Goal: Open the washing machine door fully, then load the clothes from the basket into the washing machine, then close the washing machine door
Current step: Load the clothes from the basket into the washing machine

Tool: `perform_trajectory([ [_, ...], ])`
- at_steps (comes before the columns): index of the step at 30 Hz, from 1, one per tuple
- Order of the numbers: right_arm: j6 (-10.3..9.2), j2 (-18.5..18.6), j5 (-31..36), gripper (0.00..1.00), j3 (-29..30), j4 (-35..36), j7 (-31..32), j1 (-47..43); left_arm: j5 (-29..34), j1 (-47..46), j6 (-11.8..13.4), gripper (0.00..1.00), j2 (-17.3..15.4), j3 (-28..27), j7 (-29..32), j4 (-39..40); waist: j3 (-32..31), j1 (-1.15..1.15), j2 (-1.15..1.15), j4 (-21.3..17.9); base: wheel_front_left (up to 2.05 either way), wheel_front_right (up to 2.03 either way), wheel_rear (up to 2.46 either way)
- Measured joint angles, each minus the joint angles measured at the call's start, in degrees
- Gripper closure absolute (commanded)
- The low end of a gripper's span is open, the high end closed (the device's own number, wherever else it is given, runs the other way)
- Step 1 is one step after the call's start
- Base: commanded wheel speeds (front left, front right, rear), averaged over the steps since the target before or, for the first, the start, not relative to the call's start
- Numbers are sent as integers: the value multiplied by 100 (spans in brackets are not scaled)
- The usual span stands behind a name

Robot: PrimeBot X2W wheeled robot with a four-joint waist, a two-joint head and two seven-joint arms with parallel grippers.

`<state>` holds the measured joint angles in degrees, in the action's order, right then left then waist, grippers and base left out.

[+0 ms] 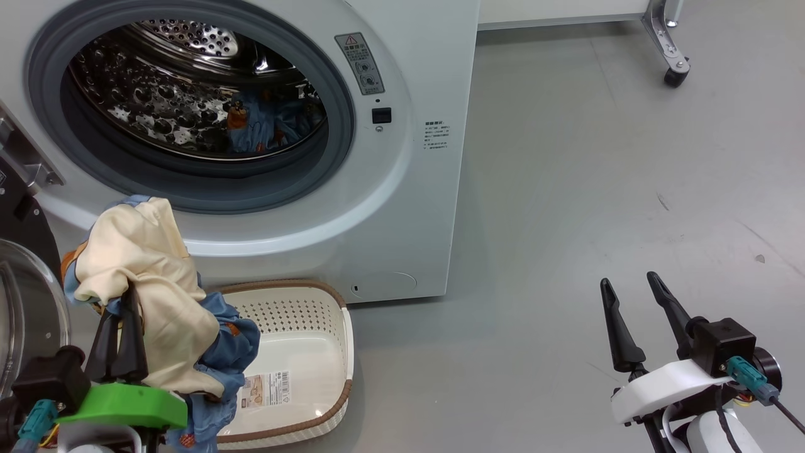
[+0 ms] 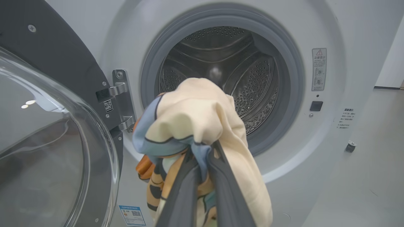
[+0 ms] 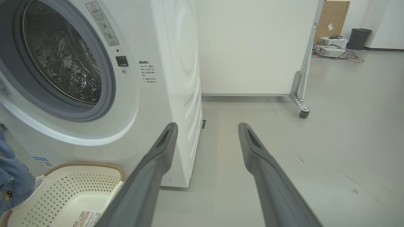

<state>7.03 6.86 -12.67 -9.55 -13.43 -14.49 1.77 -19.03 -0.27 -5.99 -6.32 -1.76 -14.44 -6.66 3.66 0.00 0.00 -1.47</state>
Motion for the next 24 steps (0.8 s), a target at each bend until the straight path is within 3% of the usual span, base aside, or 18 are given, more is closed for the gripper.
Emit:
perform_trajectory([
  [24,0,29,0,0,-9,20,0,-115,131,423,-10,100,137,-30,0,154,-42,0,0,-21,0,0,0],
])
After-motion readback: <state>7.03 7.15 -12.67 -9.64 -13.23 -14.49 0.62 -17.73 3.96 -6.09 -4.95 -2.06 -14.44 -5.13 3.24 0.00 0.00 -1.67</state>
